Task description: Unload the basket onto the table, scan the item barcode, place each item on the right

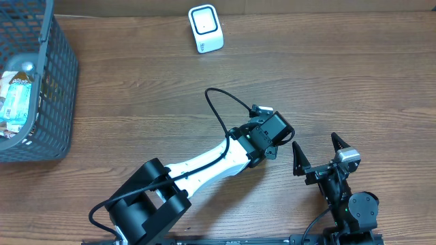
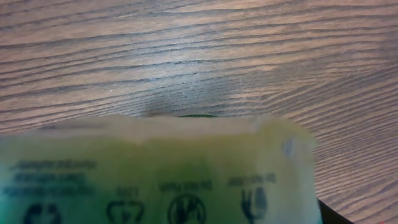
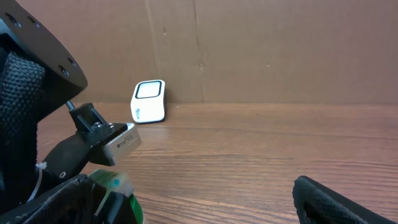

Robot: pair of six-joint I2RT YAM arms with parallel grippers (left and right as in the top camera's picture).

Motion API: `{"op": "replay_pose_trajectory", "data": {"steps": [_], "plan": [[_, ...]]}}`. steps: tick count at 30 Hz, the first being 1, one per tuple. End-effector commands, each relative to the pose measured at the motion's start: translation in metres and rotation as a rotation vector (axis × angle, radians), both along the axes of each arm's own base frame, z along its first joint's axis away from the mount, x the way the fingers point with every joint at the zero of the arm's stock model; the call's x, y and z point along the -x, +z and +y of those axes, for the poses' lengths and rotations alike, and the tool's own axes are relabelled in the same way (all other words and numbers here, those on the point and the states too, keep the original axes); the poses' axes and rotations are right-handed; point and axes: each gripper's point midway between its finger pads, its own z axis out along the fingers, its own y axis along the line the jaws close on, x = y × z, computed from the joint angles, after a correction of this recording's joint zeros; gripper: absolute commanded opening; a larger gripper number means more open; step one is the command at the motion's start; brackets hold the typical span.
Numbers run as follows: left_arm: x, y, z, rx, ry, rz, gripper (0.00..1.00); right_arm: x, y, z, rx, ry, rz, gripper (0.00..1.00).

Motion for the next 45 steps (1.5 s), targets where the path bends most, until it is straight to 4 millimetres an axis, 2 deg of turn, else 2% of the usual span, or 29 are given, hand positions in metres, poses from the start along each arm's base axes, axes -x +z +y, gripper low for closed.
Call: {"op": "replay_pose_trajectory", "data": {"steps": [1,6,8,11,12,23,26,29,31,33,37,40,42,45], "plan": [[-0.003,0.001,0.000,-0.012,-0.005,-0.018,0.38,0.000,-0.002,-0.001,0.001,-0.007,-0.004,1.00],[-0.003,0.000,0.000,-0.014,-0.005,-0.016,0.55,0.000,-0.002,-0.001,0.001,-0.007,-0.004,1.00],[-0.003,0.000,0.000,-0.014,-0.005,-0.017,0.65,0.000,-0.002,-0.001,0.001,-0.007,-0.004,1.00],[-0.003,0.000,0.000,-0.014,-0.005,-0.017,0.72,0.000,-0.002,-0.001,0.001,-0.007,-0.004,1.00],[-0.003,0.000,0.001,-0.014,-0.004,-0.017,0.78,0.000,-0.002,-0.001,0.001,-0.007,-0.004,1.00],[-0.003,0.000,0.000,-0.013,-0.004,-0.017,0.90,0.000,-0.002,-0.001,0.001,-0.007,-0.004,1.00],[-0.003,0.000,0.000,-0.013,-0.004,-0.017,0.99,0.000,-0.002,-0.001,0.001,-0.007,-0.004,1.00],[-0.005,0.004,-0.002,-0.025,-0.043,-0.033,1.00,0.000,-0.002,-0.001,0.001,-0.007,-0.004,1.00],[-0.010,0.016,-0.007,-0.049,-0.132,-0.081,1.00,0.000,-0.002,-0.001,0.001,-0.007,-0.004,1.00],[-0.014,0.038,-0.012,-0.032,-0.153,-0.113,1.00,0.000,-0.002,-0.001,0.001,-0.007,-0.004,1.00],[-0.023,0.096,-0.023,0.014,-0.203,-0.204,1.00,0.000,-0.002,-0.001,0.001,-0.007,-0.004,1.00],[-0.028,0.132,-0.024,0.024,-0.231,-0.265,1.00,0.000,-0.002,-0.001,0.001,-0.007,-0.004,1.00],[-0.031,0.142,-0.019,0.022,-0.217,-0.274,1.00,0.000,-0.002,-0.001,0.001,-0.007,-0.004,1.00],[-0.034,0.137,-0.007,-0.003,-0.199,-0.245,1.00,0.000,-0.002,-0.001,0.001,-0.007,-0.004,1.00]]}}
